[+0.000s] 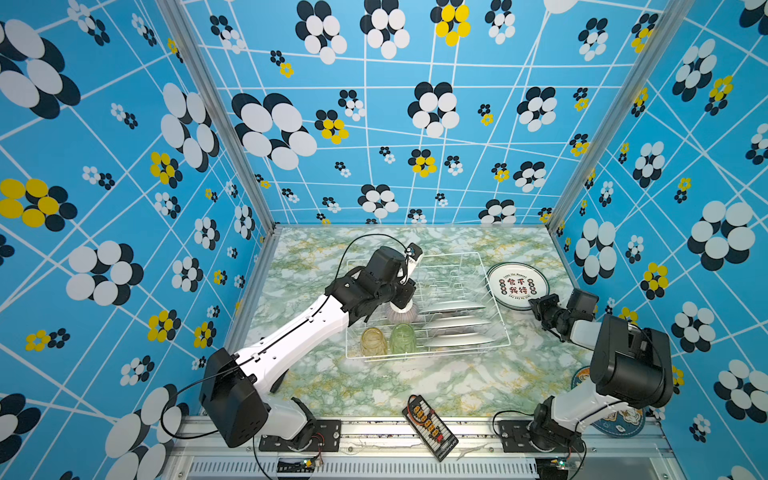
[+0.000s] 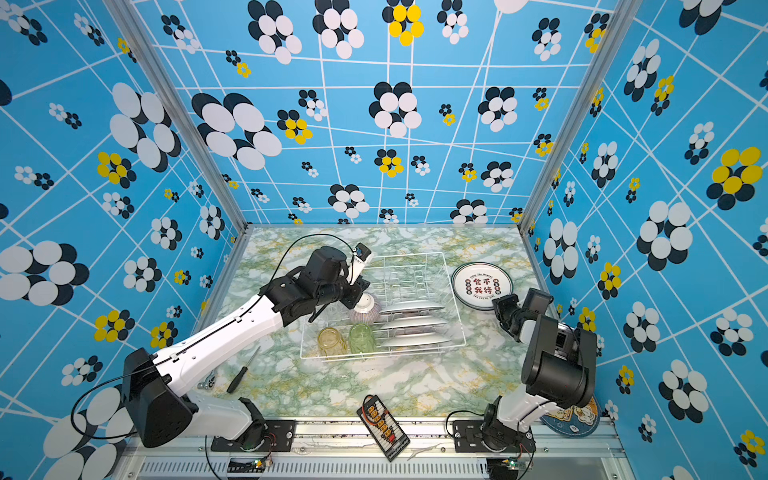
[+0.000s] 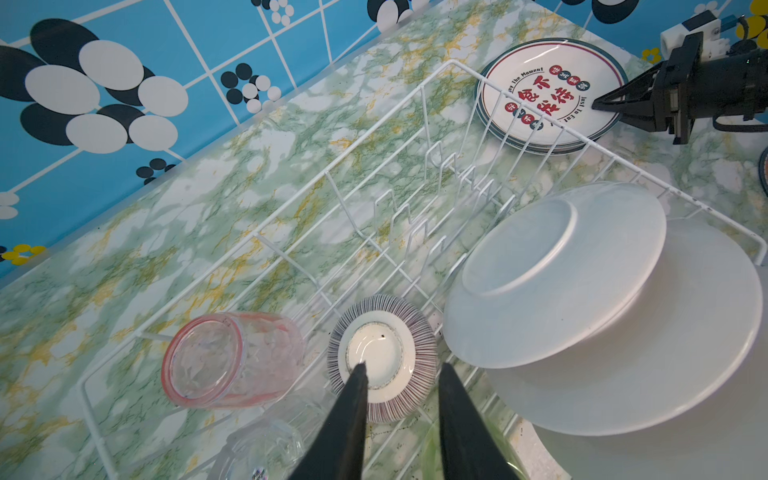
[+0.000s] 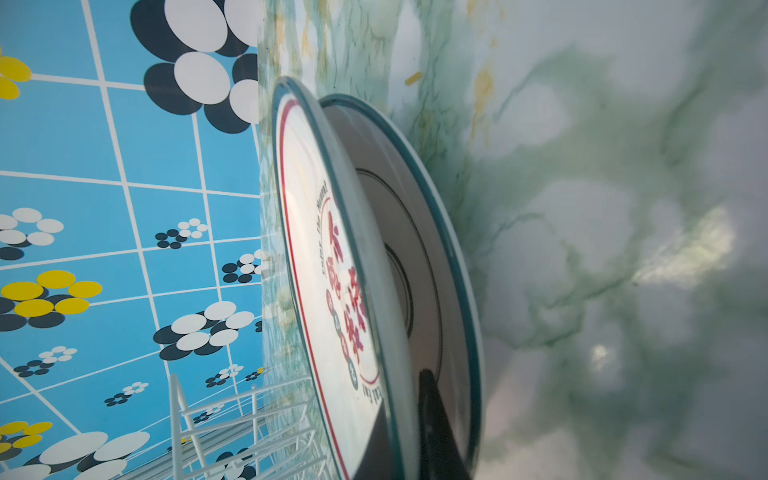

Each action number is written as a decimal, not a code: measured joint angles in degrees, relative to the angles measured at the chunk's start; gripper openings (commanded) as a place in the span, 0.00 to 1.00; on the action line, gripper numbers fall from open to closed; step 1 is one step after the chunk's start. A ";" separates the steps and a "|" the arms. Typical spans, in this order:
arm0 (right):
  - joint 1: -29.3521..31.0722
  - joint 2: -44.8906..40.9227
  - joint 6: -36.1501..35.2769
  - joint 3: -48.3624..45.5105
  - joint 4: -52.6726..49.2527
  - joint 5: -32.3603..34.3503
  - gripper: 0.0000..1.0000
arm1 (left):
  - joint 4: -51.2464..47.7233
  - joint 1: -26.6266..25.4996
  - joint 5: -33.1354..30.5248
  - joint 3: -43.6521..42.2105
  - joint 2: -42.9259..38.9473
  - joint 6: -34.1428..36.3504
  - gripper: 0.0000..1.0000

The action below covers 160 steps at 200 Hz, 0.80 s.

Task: Unload the mixed dishes from the dish rack
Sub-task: 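Set the plate on the green-rimmed plate with right gripper while left lowers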

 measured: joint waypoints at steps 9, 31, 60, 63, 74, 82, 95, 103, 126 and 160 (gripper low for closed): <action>0.00 0.00 -0.39 0.00 -0.04 -0.09 0.17 | -0.02 0.00 0.00 0.00 0.00 0.00 0.31; 0.00 -0.20 -1.49 0.00 -0.63 -0.26 0.20 | -0.02 0.00 -0.02 0.00 0.00 0.00 0.31; 0.04 -2.69 -3.32 0.02 -4.15 -0.15 0.29 | -0.15 0.00 -0.02 0.00 0.00 0.00 0.31; 0.04 -2.97 -3.61 0.04 -4.46 -0.15 0.31 | -0.17 0.00 -0.02 0.00 0.00 0.00 0.31; 0.11 -4.26 -4.39 0.15 -5.75 0.04 0.36 | -0.20 0.00 -0.04 0.00 0.00 0.00 0.31; 0.11 -5.01 -5.03 0.24 -6.58 0.17 0.40 | -0.22 0.00 -0.17 0.00 0.00 0.00 0.31; 0.11 -6.12 -5.90 0.28 -7.98 0.44 0.43 | -0.24 0.00 -0.26 0.00 0.00 0.02 0.31; 0.11 -6.80 -6.27 0.33 -9.16 0.63 0.44 | -0.37 0.00 -0.42 0.00 0.00 0.02 0.31; 0.11 -8.28 -7.56 0.35 -12.22 1.44 0.47 | -0.96 0.00 -0.63 0.00 0.00 0.46 0.31; 0.13 -9.88 -9.60 0.72 -16.31 2.80 0.51 | -1.77 -0.13 -0.63 0.00 0.02 1.16 0.31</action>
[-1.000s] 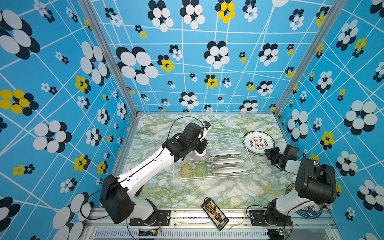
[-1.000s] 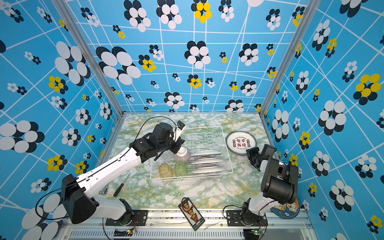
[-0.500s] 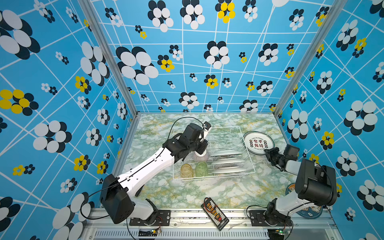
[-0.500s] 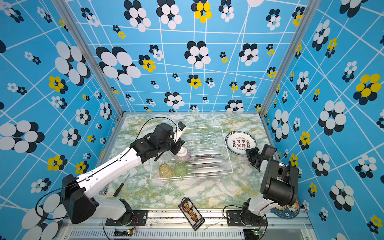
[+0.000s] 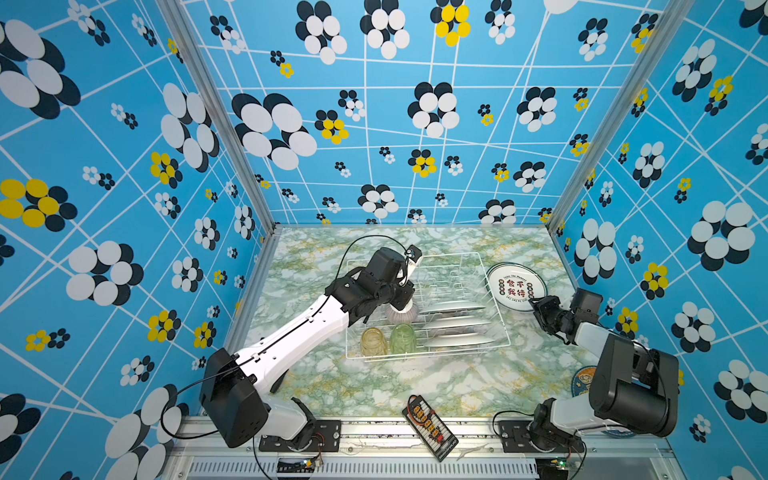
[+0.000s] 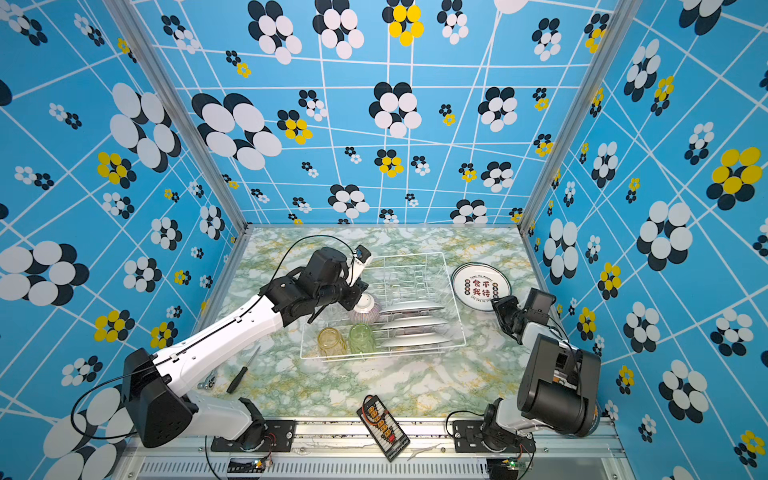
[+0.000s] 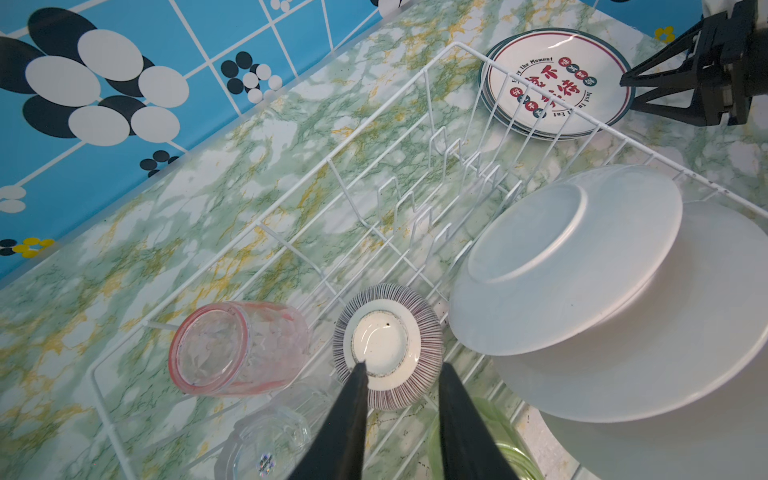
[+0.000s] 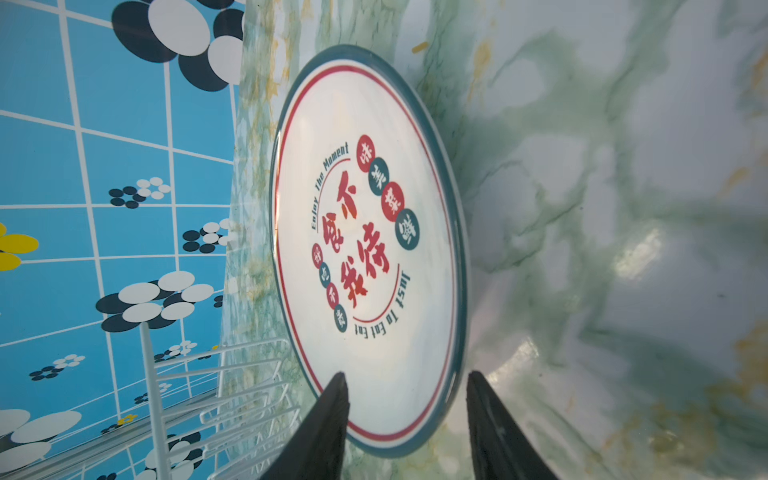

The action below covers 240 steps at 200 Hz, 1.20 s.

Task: Unload the mixed dishes from the dish rack
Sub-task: 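Set the plate on the green-rimmed plate with right gripper while left lowers, then reach the left gripper to the orange-sunburst plate and close on its rim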

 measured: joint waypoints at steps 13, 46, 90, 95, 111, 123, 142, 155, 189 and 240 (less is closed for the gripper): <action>0.02 -0.81 -0.74 0.24 -1.57 0.70 0.52 | -0.28 -0.33 0.00 0.02 0.07 0.42 0.32; 0.13 -5.70 -4.94 1.57 -8.96 3.89 0.53 | -2.25 -2.56 0.02 0.63 0.92 2.97 0.32; 0.87 -19.78 -12.50 5.29 -20.85 7.58 0.53 | -5.16 -8.22 1.73 3.54 2.62 7.30 0.32; 1.55 -21.09 -13.35 6.16 -22.38 7.93 0.53 | -5.51 -8.85 1.92 4.20 2.99 7.82 0.32; 4.63 -23.80 -15.54 8.63 -26.21 8.61 0.53 | -5.64 -10.67 2.45 5.99 4.35 9.46 0.33; 7.17 -25.09 -16.81 10.25 -28.59 8.66 0.53 | -6.01 -11.82 2.73 7.43 5.60 10.78 0.33; 9.51 -26.32 -17.70 11.41 -30.99 8.66 0.53 | -7.04 -13.29 3.19 10.23 8.28 12.39 0.33; 10.25 -26.84 -18.10 11.47 -32.37 8.63 0.53 | -7.93 -14.14 3.32 12.63 10.58 13.49 0.33; 11.08 -27.28 -18.51 11.47 -34.18 8.59 0.53 | -10.71 -15.74 3.21 17.94 16.06 15.85 0.33; 11.10 -27.56 -18.56 11.45 -34.42 8.39 0.53 | -13.99 -16.74 -0.52 23.21 21.86 18.51 0.33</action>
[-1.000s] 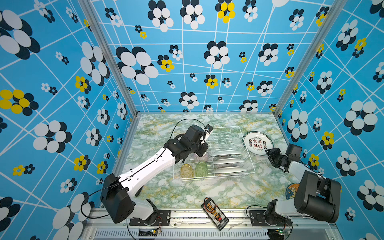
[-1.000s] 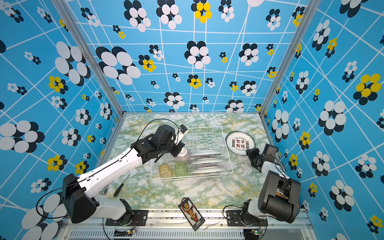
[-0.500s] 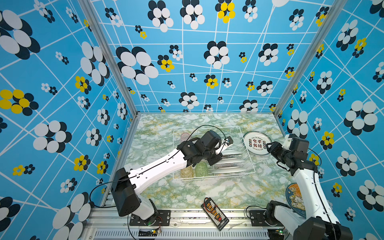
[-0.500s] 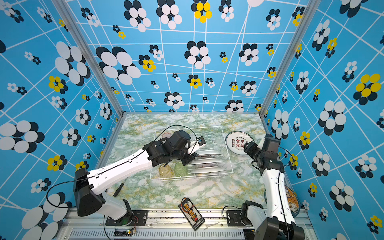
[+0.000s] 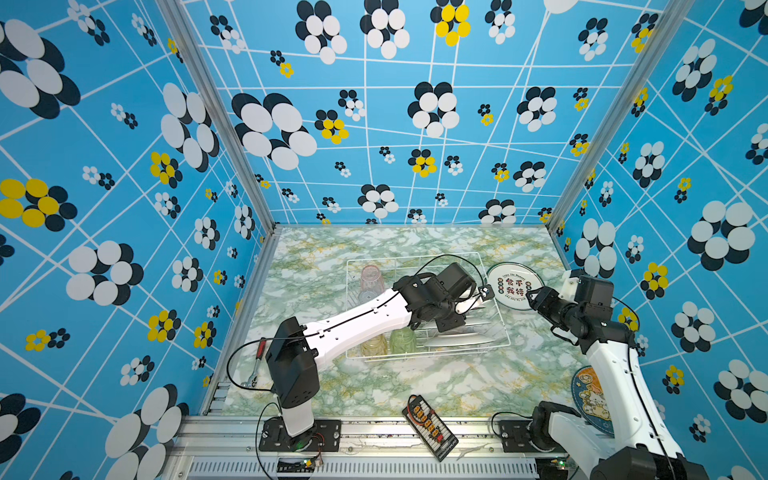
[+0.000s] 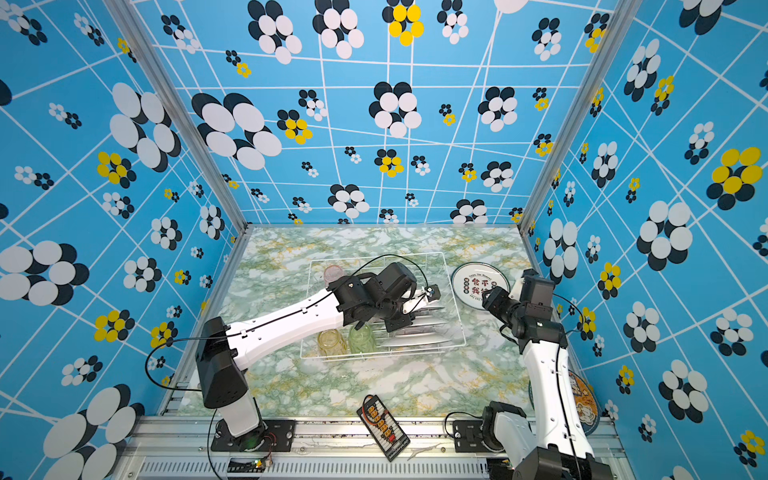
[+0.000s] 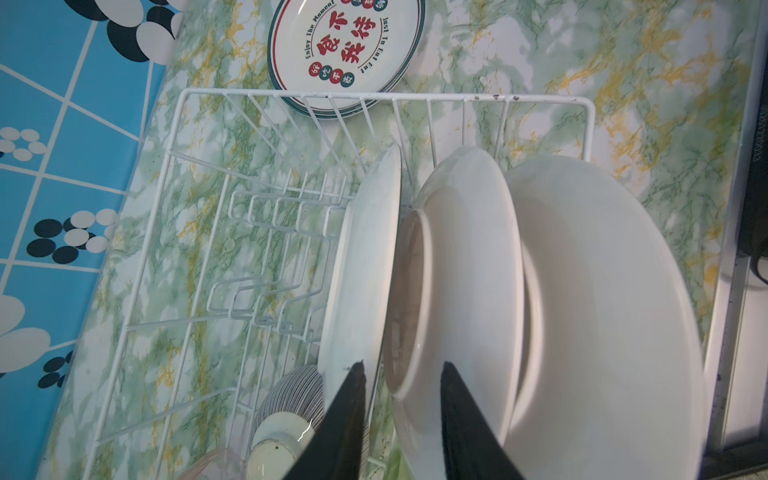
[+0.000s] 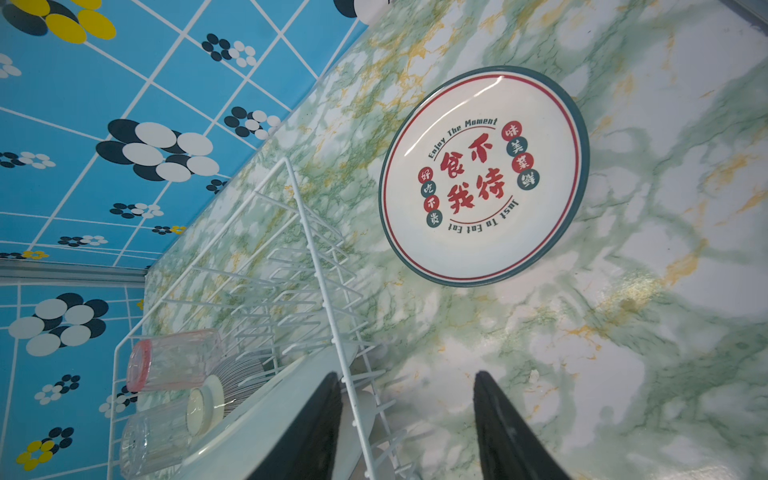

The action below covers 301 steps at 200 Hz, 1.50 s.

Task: Unload the mixed dishes from the dish rack
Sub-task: 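Reach the left gripper to the orange-sunburst plate and close on its rim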

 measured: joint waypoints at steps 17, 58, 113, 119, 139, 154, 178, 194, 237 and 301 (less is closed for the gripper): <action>0.00 0.00 -0.04 0.00 0.04 -0.04 0.54 | -0.79 -0.02 -1.88 1.81 1.57 0.98 0.33; 0.00 0.00 -0.17 -0.50 1.07 -0.50 0.54 | -2.19 -0.07 -5.70 5.60 5.07 3.17 0.31; 0.00 0.02 -0.17 -1.05 1.33 -1.05 0.53 | -4.07 -0.11 -8.59 8.57 9.18 5.40 0.29; 0.00 0.02 -0.17 -1.07 1.36 -1.11 0.54 | -4.04 -0.11 -8.96 8.63 9.38 5.64 0.28; 0.00 0.00 -0.17 -1.36 1.55 -1.31 0.54 | -4.11 -0.11 -10.14 9.11 9.60 6.29 0.28; 0.00 0.00 -0.17 -1.68 1.62 -1.33 0.54 | -3.91 -0.11 -10.97 9.77 9.84 6.88 0.26; 0.00 0.00 -0.17 -1.84 1.70 -1.36 0.54 | -3.72 -0.11 -12.24 10.27 10.03 7.56 0.21; 0.00 0.00 -0.17 -1.86 1.70 -1.38 0.54 | -3.45 -0.11 -12.81 10.38 10.23 8.24 0.19; 0.02 -0.04 -0.17 -1.86 1.70 -1.42 0.54 | -2.82 -0.11 -14.56 10.43 10.73 9.46 0.16; 0.02 -0.66 -0.15 -2.01 1.73 -1.53 0.54 | 0.85 0.09 -20.50 10.51 11.91 13.33 0.03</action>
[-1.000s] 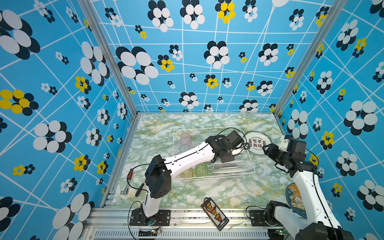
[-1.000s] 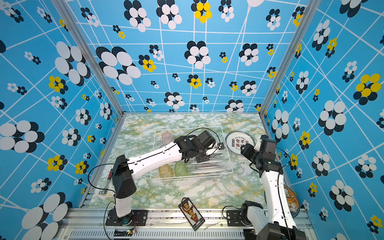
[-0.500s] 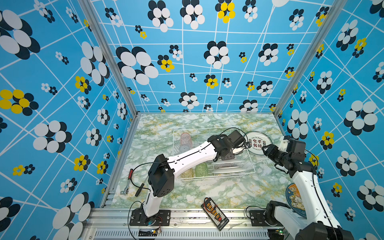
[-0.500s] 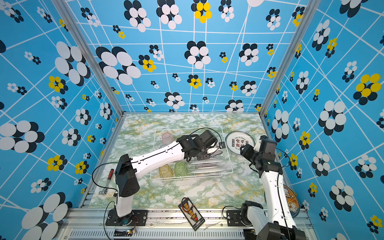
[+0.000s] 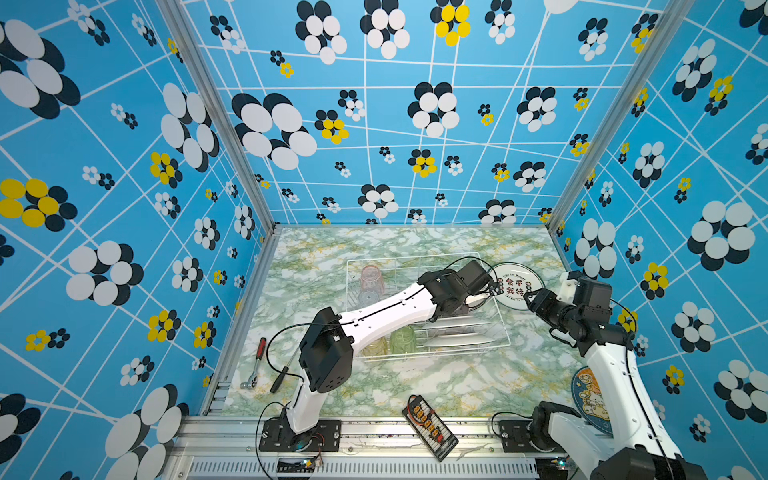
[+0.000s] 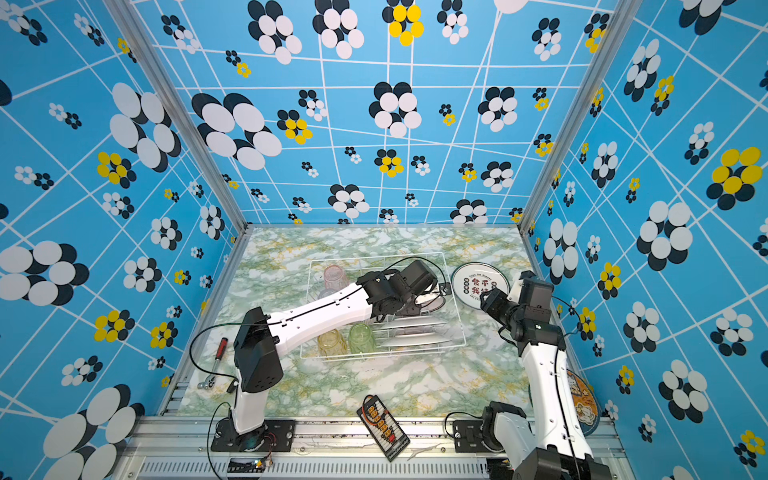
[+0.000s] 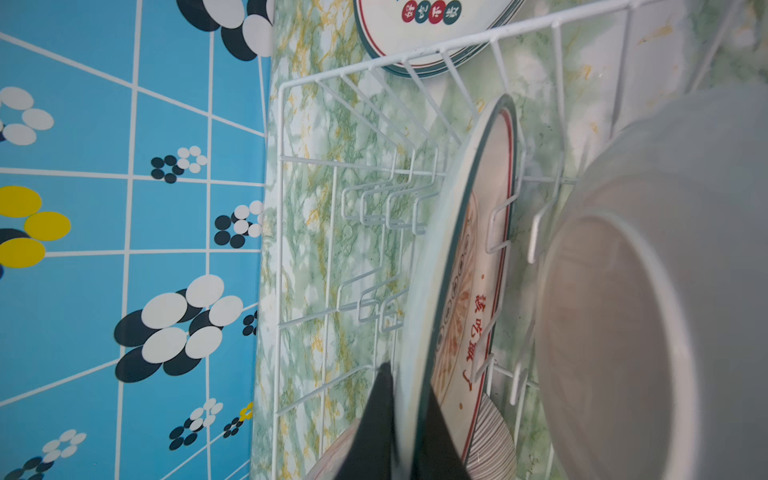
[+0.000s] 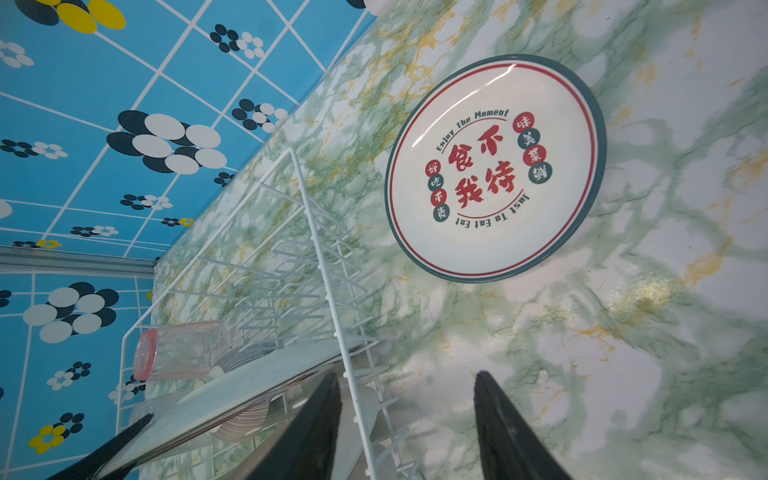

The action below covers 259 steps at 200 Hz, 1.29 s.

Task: Unload the mixed dishes from the dish rack
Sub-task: 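Reach the left gripper to the orange-sunburst plate and close on its rim, then lift the orange-sunburst plate out of the rack with the left gripper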

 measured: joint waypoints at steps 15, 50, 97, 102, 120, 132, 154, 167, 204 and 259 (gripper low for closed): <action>0.00 0.00 0.00 0.00 0.00 0.00 0.54 | -0.04 0.02 -0.20 0.17 0.15 0.35 0.01; -0.02 0.00 0.00 0.00 0.00 0.00 0.54 | -0.02 -0.09 -0.66 0.17 0.17 0.44 0.00; -0.02 -0.31 0.02 0.00 0.02 0.00 0.54 | 6.40 -0.76 -2.19 -5.55 -2.29 2.38 0.00; 0.00 -0.35 0.02 -0.02 0.02 0.00 0.54 | 7.58 -0.92 -2.49 -6.75 -2.86 2.78 0.00; -0.02 -0.37 0.02 -0.13 0.04 0.00 0.54 | 11.52 -1.33 -3.19 -10.29 -4.50 3.67 0.00; -0.02 -0.37 0.04 -0.33 0.26 -0.02 0.54 | 12.74 -1.60 -3.50 -11.41 -5.05 4.07 0.00; -0.02 -0.37 0.07 -0.37 0.96 -0.11 0.53 | 14.01 -2.14 -4.46 -12.72 -5.62 4.52 0.00; 0.00 -0.37 0.24 -0.42 1.31 -0.28 0.53 | 14.32 -2.58 -5.07 -13.18 -6.12 4.98 0.00; 0.26 -0.37 0.59 -0.42 1.64 -0.63 0.54 | 15.32 -3.54 -7.23 -13.79 -10.99 5.38 0.00; 0.74 -0.63 1.27 -0.68 2.84 -2.54 0.53 | 18.18 -1.90 -6.82 -13.92 -21.44 0.28 0.00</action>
